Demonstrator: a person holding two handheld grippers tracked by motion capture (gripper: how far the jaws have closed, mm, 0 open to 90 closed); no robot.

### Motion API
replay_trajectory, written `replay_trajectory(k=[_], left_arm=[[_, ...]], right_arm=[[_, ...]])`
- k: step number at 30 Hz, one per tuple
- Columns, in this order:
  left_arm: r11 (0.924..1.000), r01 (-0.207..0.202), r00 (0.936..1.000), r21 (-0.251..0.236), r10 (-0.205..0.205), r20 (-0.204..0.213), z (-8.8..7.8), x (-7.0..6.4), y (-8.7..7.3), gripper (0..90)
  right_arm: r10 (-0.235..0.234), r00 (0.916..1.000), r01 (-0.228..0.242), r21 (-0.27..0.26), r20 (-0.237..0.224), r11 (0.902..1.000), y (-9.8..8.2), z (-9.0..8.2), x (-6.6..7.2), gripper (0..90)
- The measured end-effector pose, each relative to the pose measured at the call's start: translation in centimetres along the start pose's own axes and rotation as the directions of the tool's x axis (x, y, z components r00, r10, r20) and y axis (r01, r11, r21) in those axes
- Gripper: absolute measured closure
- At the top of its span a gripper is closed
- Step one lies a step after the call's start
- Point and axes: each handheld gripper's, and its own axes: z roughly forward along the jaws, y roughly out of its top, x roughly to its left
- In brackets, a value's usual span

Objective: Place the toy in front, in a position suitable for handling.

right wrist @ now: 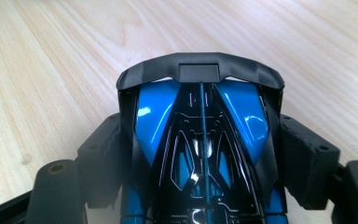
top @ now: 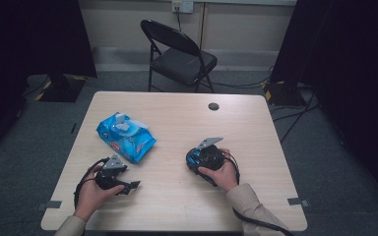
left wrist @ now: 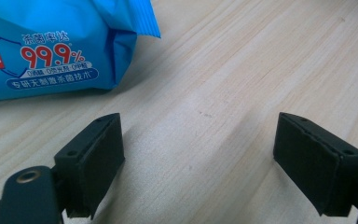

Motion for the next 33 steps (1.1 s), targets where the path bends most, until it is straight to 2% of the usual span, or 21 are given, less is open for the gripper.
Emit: replay_trajectory(k=[12,19,22,24,25,29,31,33], left_arm=[[1.0,0.005,1.0,-0.003,-0.005,0.006,0.1,-0.1,0.1,15.7],[1.0,0.008,0.9999,-0.005,-0.008,0.007,0.2,-0.2,0.1,15.5],[1.0,0.008,0.9999,-0.005,-0.008,0.007,0.2,-0.2,0.1,15.5],[1.0,0.006,1.0,-0.005,-0.006,0.006,0.2,-0.2,0.1,15.5],[1.0,0.006,1.0,-0.006,-0.006,0.007,0.2,-0.2,0.1,15.5],[1.0,0.005,0.9999,-0.008,-0.005,0.012,0.1,-0.1,0.0,15.6],[1.0,0.002,0.9999,-0.009,-0.001,0.012,0.1,0.0,0.0,15.6],[1.0,0.002,0.9999,-0.009,-0.002,0.013,0.1,0.0,0.0,15.6]], right_arm=[[-0.022,0.9997,0.022,0.005,0.005,0.9997,0.0,0.6,0.1,25.4],[-0.022,0.9998,0.022,0.015,-0.005,0.9997,0.2,0.8,0.0,25.1],[-0.023,0.9997,0.023,0.02,0.005,0.9996,0.4,0.9,0.0,25.2],[-0.005,0.9998,0.005,0.011,0.019,0.9999,0.5,1.1,0.0,25.2],[-0.009,0.9999,0.009,-0.002,0.014,1.0,0.5,1.2,-0.1,25.2],[-0.004,1.0,0.004,-0.002,0.008,1.0,0.7,1.4,-0.2,24.7],[-0.02,0.9996,0.02,0.008,-0.019,0.9998,0.8,1.5,-0.4,18.9],[-0.042,0.9991,0.042,0.015,-0.01,0.999,0.9,1.3,-0.4,16.4]])
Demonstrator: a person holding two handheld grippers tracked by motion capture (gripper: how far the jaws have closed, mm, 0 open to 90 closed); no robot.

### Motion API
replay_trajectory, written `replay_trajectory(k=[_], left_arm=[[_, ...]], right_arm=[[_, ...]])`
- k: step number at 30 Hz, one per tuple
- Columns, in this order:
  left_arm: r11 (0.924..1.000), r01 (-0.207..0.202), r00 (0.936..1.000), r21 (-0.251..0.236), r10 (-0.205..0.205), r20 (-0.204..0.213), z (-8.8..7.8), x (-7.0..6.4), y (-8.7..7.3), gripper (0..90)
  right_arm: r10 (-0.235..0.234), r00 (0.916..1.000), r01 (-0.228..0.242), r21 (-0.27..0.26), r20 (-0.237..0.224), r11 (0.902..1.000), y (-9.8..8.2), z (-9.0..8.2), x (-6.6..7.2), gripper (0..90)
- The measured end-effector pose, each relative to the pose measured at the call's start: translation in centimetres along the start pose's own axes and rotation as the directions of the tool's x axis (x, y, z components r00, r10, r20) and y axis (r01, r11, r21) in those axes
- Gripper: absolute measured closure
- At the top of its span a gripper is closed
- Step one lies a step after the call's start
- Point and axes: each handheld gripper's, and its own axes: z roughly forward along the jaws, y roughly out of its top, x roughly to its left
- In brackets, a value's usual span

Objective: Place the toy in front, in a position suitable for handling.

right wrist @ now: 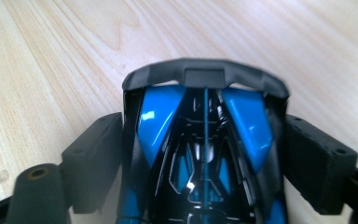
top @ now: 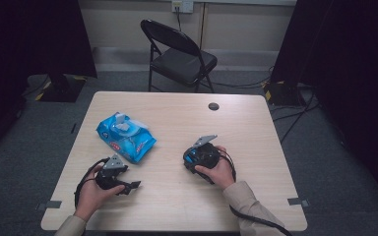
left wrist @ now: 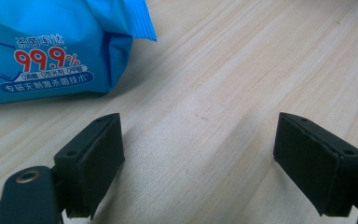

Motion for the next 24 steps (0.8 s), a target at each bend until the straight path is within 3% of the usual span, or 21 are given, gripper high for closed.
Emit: replay_trajectory(k=[4,7,11,16,19,24], left_arm=[[1.0,0.0,1.0,0.0,0.0,0.005,0.0,-0.1,0.0,15.6],[1.0,-0.001,1.0,-0.001,0.001,0.008,0.1,-0.2,0.0,15.7],[1.0,0.005,0.9999,-0.003,-0.005,0.013,0.0,-0.2,0.0,15.7],[1.0,0.009,0.9999,-0.004,-0.009,0.014,0.0,-0.2,0.0,15.9],[1.0,0.006,0.9999,0.0,-0.006,0.011,0.1,-0.2,0.1,15.8],[1.0,0.004,0.9999,0.004,-0.004,0.013,0.1,-0.3,0.1,15.9]], right_arm=[[0.002,0.9995,-0.003,-0.02,-0.032,0.9998,-0.1,-1.0,0.0,14.3],[0.001,0.9998,-0.002,-0.043,-0.022,0.9991,-0.7,-2.1,0.0,14.5],[-0.031,0.9995,0.032,-0.081,0.002,0.9962,-2.3,-4.3,0.2,14.3],[-0.003,1.0,0.004,-0.096,0.008,0.9954,-5.5,-6.4,0.1,14.2],[0.026,0.9996,-0.025,-0.106,0.009,0.994,-6.9,-6.6,0.1,14.2],[0.031,0.9995,-0.03,-0.081,0.009,0.9963,-7.7,-5.6,0.1,13.7]])
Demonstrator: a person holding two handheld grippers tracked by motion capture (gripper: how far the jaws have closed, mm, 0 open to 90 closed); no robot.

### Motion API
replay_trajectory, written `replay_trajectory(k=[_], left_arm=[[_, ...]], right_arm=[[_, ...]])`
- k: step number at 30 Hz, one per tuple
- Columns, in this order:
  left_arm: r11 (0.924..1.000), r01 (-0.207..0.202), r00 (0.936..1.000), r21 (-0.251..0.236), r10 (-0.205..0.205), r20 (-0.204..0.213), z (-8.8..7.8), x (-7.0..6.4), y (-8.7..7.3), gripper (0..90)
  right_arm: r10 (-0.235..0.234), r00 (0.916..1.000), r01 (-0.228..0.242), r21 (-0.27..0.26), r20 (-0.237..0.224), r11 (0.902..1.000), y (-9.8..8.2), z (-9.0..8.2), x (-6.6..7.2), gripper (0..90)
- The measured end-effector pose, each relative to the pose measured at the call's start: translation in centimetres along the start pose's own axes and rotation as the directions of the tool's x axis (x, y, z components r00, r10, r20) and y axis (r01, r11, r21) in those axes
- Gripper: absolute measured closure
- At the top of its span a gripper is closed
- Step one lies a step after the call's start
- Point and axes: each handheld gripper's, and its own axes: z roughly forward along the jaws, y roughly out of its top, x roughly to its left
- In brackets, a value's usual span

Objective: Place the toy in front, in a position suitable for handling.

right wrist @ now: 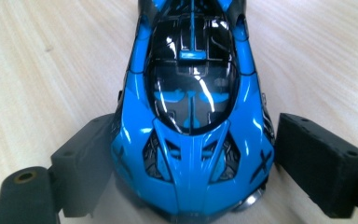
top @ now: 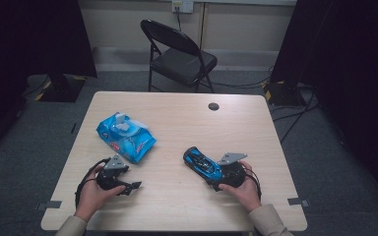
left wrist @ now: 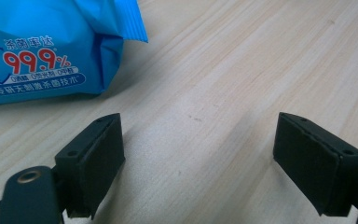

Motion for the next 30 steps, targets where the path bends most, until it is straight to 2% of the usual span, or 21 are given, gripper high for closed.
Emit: replay_trajectory(k=[7,9,11,18,19,20,21,25,30], left_arm=[[1.0,-0.006,1.0,0.001,0.006,-0.004,-0.1,0.1,-0.1,16.1],[1.0,-0.003,1.0,0.003,0.003,-0.002,-0.2,0.0,-0.1,16.2],[1.0,-0.002,1.0,0.005,0.002,-0.003,-0.2,0.0,-0.1,16.2],[1.0,-0.005,1.0,0.008,0.005,-0.004,-0.1,-0.2,0.0,16.3],[0.9999,-0.011,0.9999,0.005,0.011,-0.009,-0.1,-0.1,0.0,16.3],[0.9999,-0.011,0.9999,0.002,0.011,-0.013,-0.2,-0.1,0.1,16.3],[1.0,-0.008,0.9999,-0.001,0.008,-0.012,-0.2,-0.1,0.1,16.1],[0.9999,0.004,0.9999,-0.015,-0.004,-0.016,-0.4,0.2,0.2,16.1],[0.9958,0.04,0.9984,-0.082,-0.043,-0.037,-1.7,1.3,1.2,16.0]], right_arm=[[-0.006,0.9999,0.006,-0.004,0.009,1.0,-0.1,0.0,0.1,13.7],[-0.018,0.9998,0.018,-0.013,0.008,0.9998,-0.1,0.0,0.2,18.6],[-0.028,0.9995,0.028,-0.02,-0.016,0.9994,-0.2,-0.2,0.2,22.2],[-0.012,0.9999,0.011,-0.019,-0.004,0.9998,-0.2,-0.2,0.3,21.2],[-0.016,0.9998,0.015,-0.015,-0.013,0.9998,-0.2,-0.2,0.3,15.9],[-0.028,0.9992,0.028,-0.006,-0.027,0.9996,-0.2,-0.1,0.4,12.3],[-0.037,0.9988,0.037,-0.002,-0.033,0.9993,-0.2,-0.1,0.5,12.3],[-0.03,0.999,0.03,-0.003,-0.032,0.9996,-0.2,-0.1,0.5,13.5],[-0.008,0.9999,0.008,-0.02,-0.008,0.9998,-0.3,-0.3,0.4,24.0]])
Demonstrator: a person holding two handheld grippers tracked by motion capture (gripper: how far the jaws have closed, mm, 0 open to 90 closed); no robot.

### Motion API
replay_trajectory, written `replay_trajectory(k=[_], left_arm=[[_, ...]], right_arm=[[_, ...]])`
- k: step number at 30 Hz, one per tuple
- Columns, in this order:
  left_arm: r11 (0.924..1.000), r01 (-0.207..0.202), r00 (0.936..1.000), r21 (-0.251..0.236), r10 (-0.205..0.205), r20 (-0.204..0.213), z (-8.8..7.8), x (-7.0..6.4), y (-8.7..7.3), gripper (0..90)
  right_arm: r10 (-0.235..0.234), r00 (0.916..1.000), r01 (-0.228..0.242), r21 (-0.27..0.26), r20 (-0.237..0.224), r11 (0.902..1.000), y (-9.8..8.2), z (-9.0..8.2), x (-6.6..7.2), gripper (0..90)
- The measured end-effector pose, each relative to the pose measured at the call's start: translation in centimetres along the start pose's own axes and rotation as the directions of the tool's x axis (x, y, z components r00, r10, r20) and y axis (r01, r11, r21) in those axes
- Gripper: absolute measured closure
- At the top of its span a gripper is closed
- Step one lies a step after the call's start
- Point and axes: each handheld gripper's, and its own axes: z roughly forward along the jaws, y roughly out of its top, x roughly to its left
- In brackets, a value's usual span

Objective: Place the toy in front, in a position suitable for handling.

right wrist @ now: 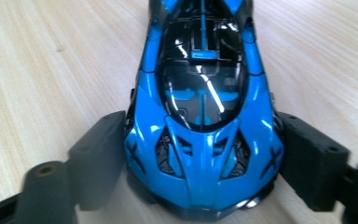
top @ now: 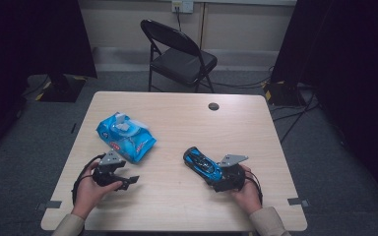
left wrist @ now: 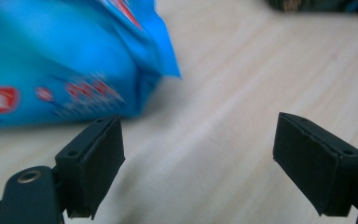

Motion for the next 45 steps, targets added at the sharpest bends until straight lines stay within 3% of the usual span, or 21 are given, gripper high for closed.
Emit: replay_trajectory(k=[4,12,19,24,26,29,32,35,36,40,42,45], left_arm=[[0.9977,0.029,0.9992,-0.061,-0.031,-0.025,-1.2,1.3,1.8,15.8],[0.9973,0.006,0.9965,-0.073,-0.012,-0.083,-2.4,3.6,5.7,17.6],[0.9983,0.021,0.9899,-0.055,-0.028,-0.139,-2.0,6.3,8.0,18.6],[0.9973,0.039,0.99,-0.062,-0.047,-0.133,-1.1,7.5,8.8,22.4],[0.9986,0.026,0.9929,-0.046,-0.031,-0.115,-0.7,7.6,9.1,30.3],[0.9996,0.012,0.9909,-0.027,-0.015,-0.134,0.0,7.7,9.4,32.6],[0.9997,-0.02,0.9899,0.012,0.022,-0.14,0.5,7.9,9.6,44.2],[0.9993,0.019,0.9895,0.032,-0.014,-0.144,0.6,8.1,9.9,55.3],[0.9984,0.015,0.9886,0.054,-0.007,-0.15,0.5,8.1,10.0,67.3],[0.9928,0.027,0.9875,0.116,-0.009,-0.157,0.1,8.1,10.8,87.7],[0.9911,0.068,0.9872,0.114,-0.05,-0.152,-0.3,8.2,11.3,89.1],[0.9894,0.089,0.9852,0.115,-0.07,-0.157,-0.8,8.1,12.1,89.6]], right_arm=[[0.006,1.0,-0.006,-0.004,0.006,1.0,0.0,-0.1,0.0,24.9],[0.005,1.0,-0.005,-0.004,0.006,1.0,0.0,-0.1,0.0,25.0],[0.005,1.0,-0.005,-0.004,0.006,1.0,0.0,-0.1,0.0,25.0],[0.006,1.0,-0.006,-0.004,0.006,1.0,0.0,-0.1,0.0,25.0],[0.005,1.0,-0.005,-0.004,0.006,1.0,0.0,-0.1,0.0,25.1],[0.005,1.0,-0.005,-0.004,0.006,1.0,0.0,-0.1,0.0,25.0],[0.005,1.0,-0.005,-0.004,0.006,1.0,0.0,-0.1,0.0,25.1],[0.005,1.0,-0.005,-0.005,0.006,1.0,0.0,-0.1,0.0,25.0],[0.005,1.0,-0.005,-0.004,0.007,1.0,0.0,-0.1,0.0,25.0],[0.005,1.0,-0.005,-0.005,0.007,1.0,0.0,-0.1,0.0,25.1],[0.006,1.0,-0.006,-0.005,0.007,1.0,0.0,-0.1,0.0,25.1],[0.005,1.0,-0.005,-0.005,0.007,1.0,0.0,-0.1,0.0,25.0]])
